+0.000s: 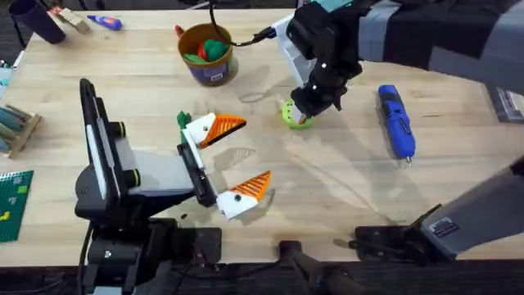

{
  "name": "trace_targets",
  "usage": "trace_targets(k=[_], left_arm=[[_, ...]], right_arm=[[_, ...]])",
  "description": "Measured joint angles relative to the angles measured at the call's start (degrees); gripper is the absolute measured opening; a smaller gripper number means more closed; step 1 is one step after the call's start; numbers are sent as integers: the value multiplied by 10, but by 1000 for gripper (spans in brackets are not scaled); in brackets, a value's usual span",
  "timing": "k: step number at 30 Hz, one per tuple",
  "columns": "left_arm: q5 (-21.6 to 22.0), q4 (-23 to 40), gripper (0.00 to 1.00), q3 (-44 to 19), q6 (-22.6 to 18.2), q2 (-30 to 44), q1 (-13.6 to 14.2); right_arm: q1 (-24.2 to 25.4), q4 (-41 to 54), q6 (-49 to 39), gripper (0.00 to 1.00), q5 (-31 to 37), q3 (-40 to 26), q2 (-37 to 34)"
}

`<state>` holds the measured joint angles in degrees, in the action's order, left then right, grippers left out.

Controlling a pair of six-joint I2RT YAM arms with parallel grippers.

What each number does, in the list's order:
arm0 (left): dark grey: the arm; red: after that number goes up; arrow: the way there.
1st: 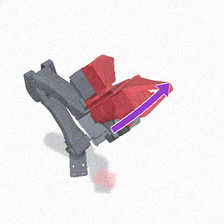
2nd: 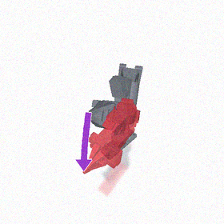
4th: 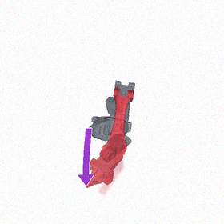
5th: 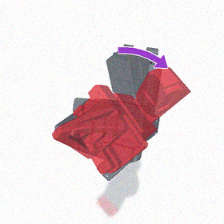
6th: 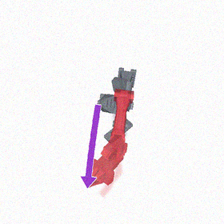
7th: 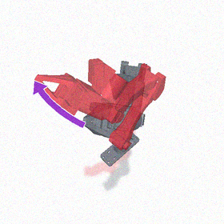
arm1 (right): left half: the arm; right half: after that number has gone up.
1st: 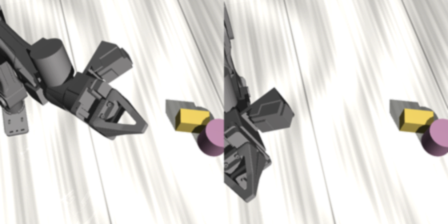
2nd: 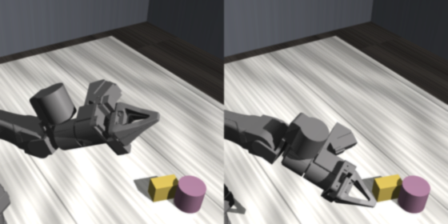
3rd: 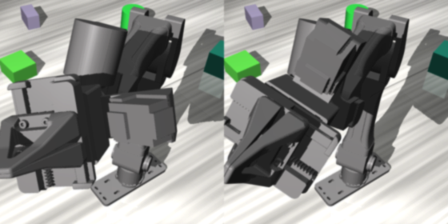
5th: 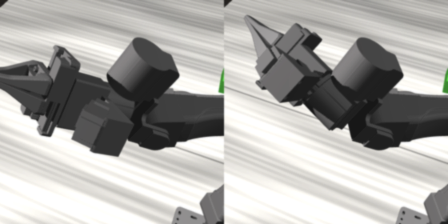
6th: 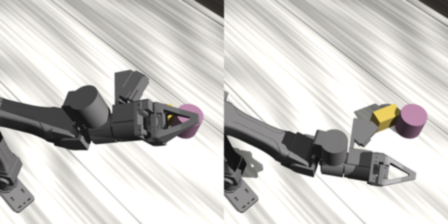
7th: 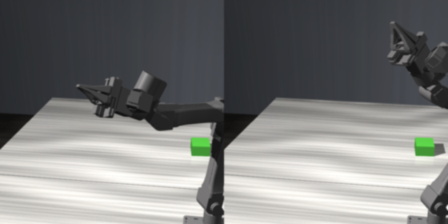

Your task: Pick up the gripper from the table and insert it into the empty holder that is missing its gripper. Then pick up a screw, insert it into the mounting hole, and use the screwdriver to tighten it. Finally, clean up the table by picking up the vegetable and placing it into the bucket.

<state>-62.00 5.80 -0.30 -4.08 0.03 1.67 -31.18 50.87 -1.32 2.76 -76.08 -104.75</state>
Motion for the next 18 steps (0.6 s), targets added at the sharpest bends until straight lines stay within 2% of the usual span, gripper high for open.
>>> trace_targets(k=[18], left_arm=[[0,0,986,0,0,0,0]], right_arm=[[0,-8,0,170,7,8,0]])
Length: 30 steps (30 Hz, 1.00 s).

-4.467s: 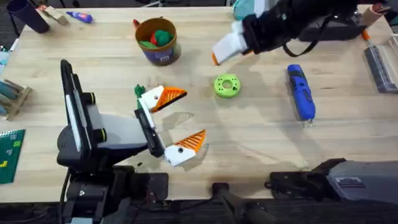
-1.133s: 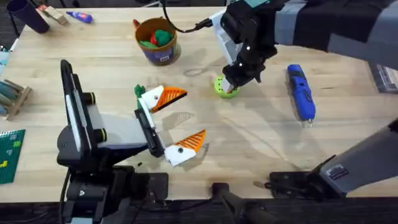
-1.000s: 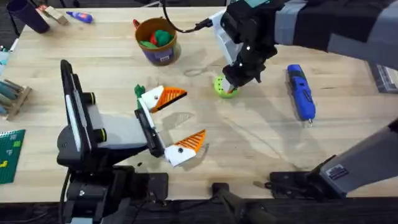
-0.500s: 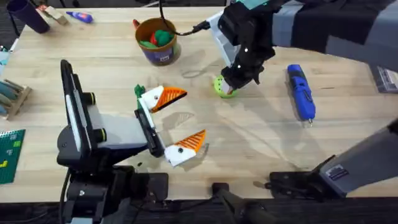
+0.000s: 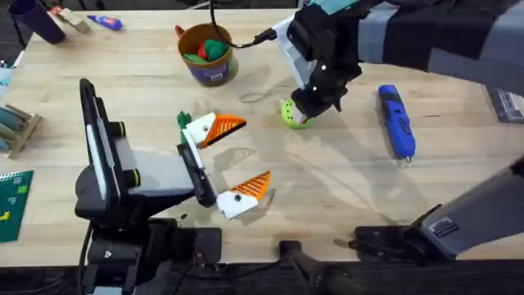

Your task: Pick up the gripper from the table and insert it into the empty holder that is missing its gripper. Then pick up a screw, insert it into the mounting hole, and use the screwdriver to tighten it. Finally, clean up the table by picking up the vegetable and placing it into the bucket.

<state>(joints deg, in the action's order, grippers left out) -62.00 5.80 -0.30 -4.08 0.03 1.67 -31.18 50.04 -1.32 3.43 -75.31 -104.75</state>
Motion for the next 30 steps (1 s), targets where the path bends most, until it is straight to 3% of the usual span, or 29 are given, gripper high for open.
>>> trace_targets(k=[18,22,30], left_arm=[[0,0,986,0,0,0,0],[0,0,986,0,0,0,0],[0,0,986,0,0,0,0]], right_arm=[[0,-12,0,98,13,1,0],[0,-13,-1,10,14,1,0],[0,-14,0,5,15,1,0]])
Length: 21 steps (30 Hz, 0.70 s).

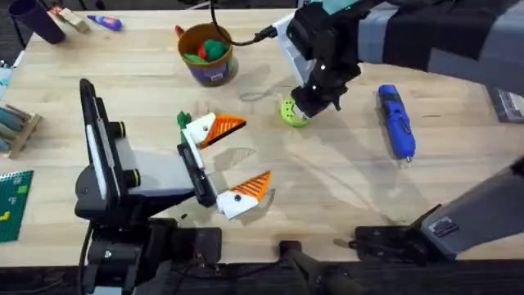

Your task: Pick up the gripper from the table and insert it into the empty holder that is missing its gripper. Then pick up a screw, insert it into the mounting hole, and use the screwdriver to tighten it. Finally, clean up the table by picking up the vegetable and placing it into the bucket.

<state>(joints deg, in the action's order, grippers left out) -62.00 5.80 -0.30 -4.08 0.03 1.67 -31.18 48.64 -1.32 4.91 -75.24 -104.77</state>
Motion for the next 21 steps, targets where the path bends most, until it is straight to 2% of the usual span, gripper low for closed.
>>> trace_targets(k=[14,21], left_arm=[[0,0,986,0,0,0,0],[0,0,986,0,0,0,0]], right_arm=[[0,16,0,5,0,-6,2],[0,38,0,5,0,-48,45]])
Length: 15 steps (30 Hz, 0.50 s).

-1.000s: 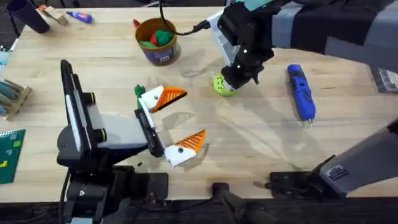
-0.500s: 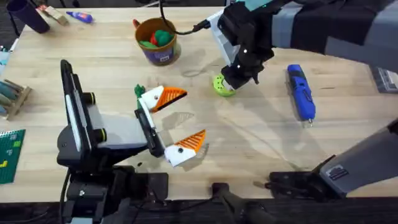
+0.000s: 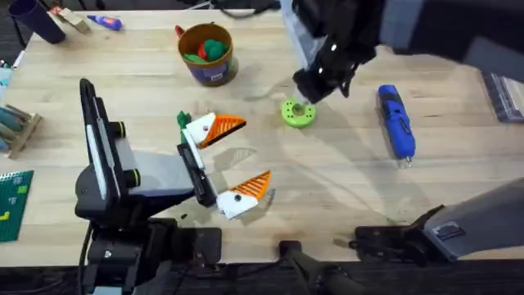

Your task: Pick up the gripper from the table and insert it into the empty holder that is missing its gripper. Then pick up a screw, insert it into the mounting hole, and use the screwdriver to tighten it. Finally, clean up the table by picking up the vegetable and placing it into the bucket.

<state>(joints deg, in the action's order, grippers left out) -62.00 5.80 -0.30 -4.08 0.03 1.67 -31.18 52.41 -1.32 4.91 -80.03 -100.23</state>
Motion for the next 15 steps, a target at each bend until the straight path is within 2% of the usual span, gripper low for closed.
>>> trace_targets(k=[7,15], left_arm=[[0,0,986,0,0,0,0],[0,0,986,0,0,0,0]], right_arm=[[0,26,0,5,0,-48,38],[-4,99,0,5,0,-120,43]])
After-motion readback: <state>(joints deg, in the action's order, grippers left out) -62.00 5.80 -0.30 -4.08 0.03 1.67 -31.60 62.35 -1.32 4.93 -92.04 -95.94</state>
